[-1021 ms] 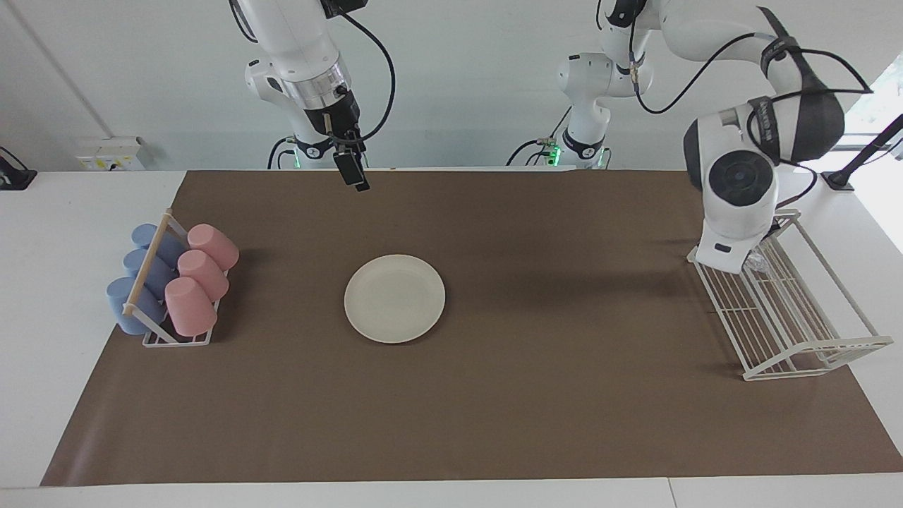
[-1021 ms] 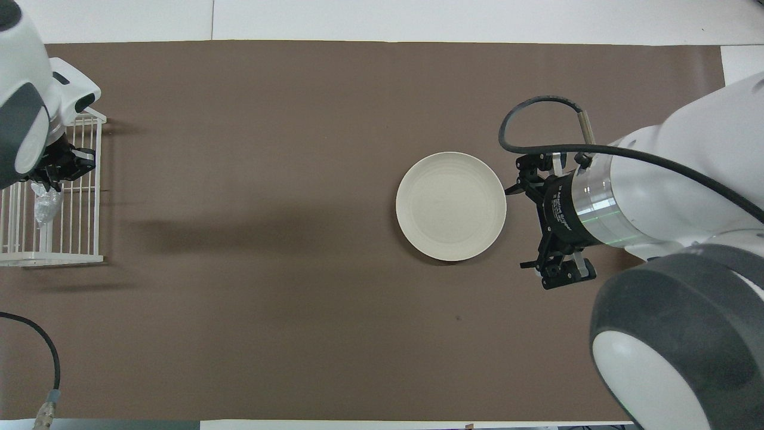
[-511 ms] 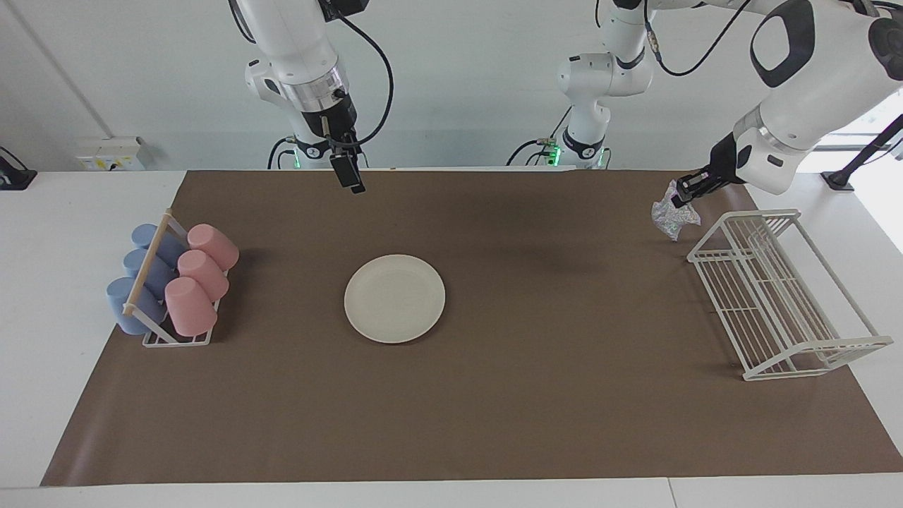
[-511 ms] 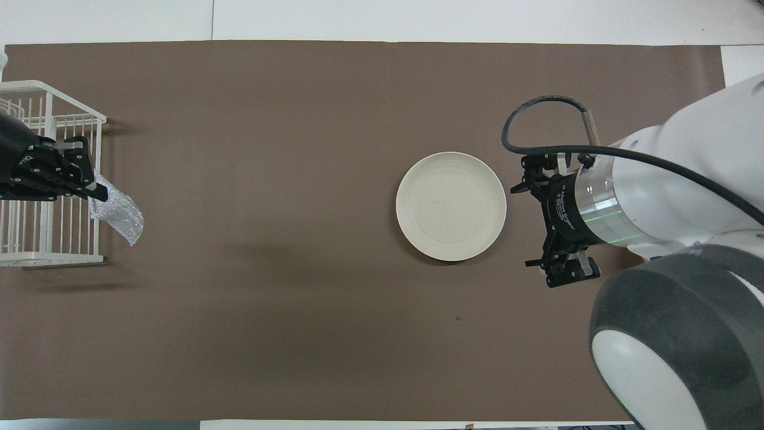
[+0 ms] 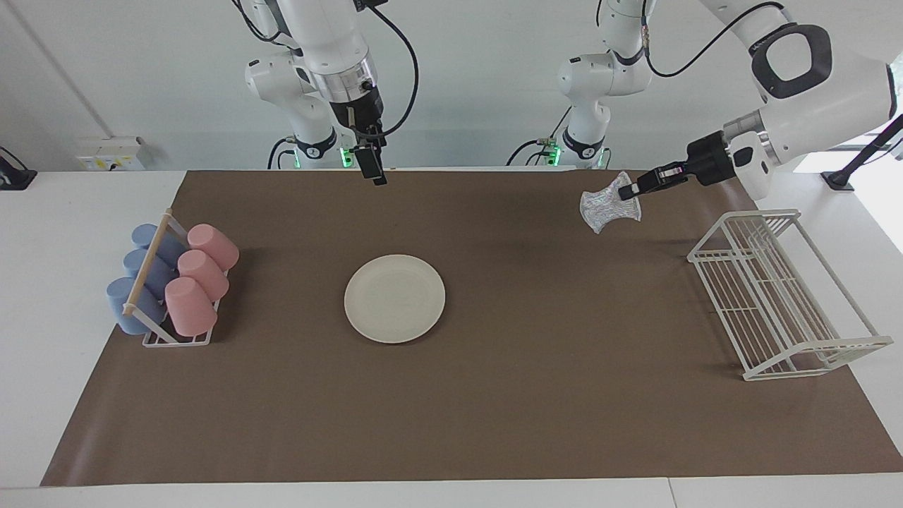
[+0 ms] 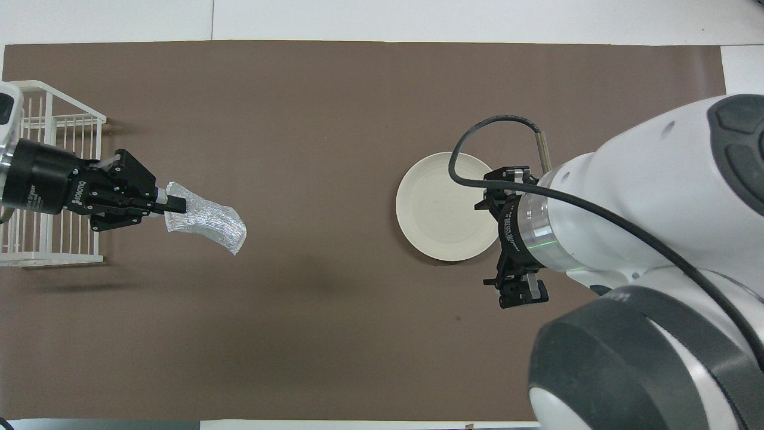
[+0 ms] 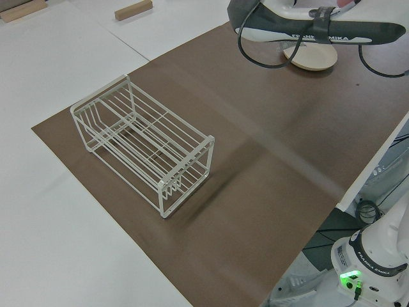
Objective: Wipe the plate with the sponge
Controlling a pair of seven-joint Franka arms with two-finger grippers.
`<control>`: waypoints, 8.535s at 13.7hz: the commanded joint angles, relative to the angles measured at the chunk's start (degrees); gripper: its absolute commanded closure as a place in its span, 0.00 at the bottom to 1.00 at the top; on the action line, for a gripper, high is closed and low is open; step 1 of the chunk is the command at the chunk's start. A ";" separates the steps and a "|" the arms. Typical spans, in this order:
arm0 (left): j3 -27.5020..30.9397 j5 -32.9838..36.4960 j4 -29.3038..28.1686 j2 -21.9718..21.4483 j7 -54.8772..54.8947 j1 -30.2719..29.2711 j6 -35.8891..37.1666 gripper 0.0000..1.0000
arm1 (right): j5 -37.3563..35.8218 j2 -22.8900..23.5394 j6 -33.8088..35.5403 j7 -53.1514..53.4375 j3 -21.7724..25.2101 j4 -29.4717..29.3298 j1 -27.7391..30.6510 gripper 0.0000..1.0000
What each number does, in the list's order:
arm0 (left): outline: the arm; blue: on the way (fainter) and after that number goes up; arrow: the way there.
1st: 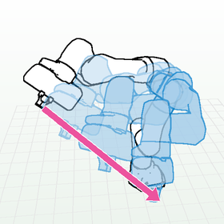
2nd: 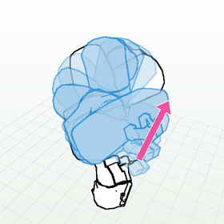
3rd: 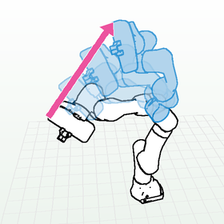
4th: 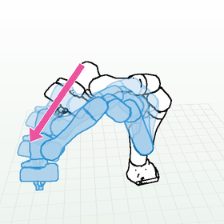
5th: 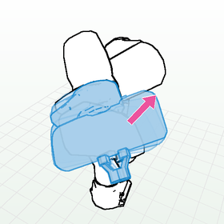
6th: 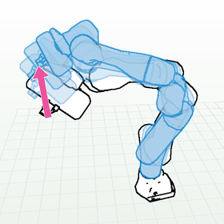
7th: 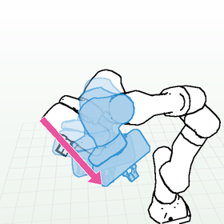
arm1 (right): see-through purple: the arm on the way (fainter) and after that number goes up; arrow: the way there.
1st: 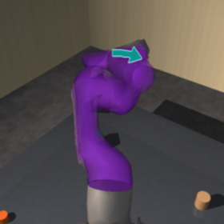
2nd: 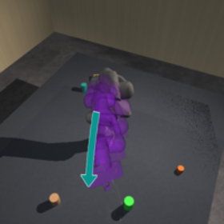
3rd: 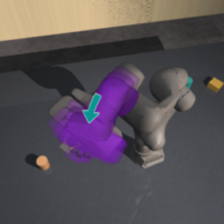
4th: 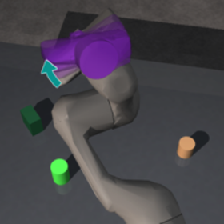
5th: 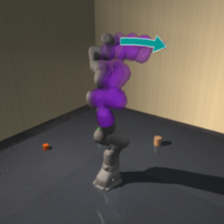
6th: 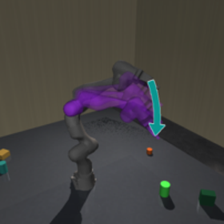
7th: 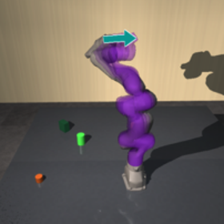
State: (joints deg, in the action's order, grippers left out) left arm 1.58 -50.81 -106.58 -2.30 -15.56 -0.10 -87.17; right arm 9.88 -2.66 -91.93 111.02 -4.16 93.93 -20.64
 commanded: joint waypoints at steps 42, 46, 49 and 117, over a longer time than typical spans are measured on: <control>-0.26 -35.32 -33.43 -12.99 39.82 13.02 -6.96 1.00 | 4.71 -2.43 -18.20 11.85 -1.02 10.65 -13.54 0.00; -0.26 -34.97 -33.43 -12.99 39.82 12.67 -6.44 1.00 | 5.06 -3.05 -19.51 12.29 -1.02 12.50 -13.89 0.02; -0.26 -34.53 -33.43 -12.99 39.82 12.49 -6.35 1.00 | 6.45 -3.14 -22.85 13.08 -1.11 14.26 -14.25 0.05; -0.35 38.25 -16.11 -10.71 23.30 1.86 -10.13 0.00 | 11.65 20.77 -68.21 -58.88 -0.93 35.09 5.78 1.00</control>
State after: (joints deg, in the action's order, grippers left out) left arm 1.62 -13.75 -123.65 -13.64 8.40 2.28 -97.05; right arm 21.10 13.46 -159.98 59.17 -4.93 129.13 -19.33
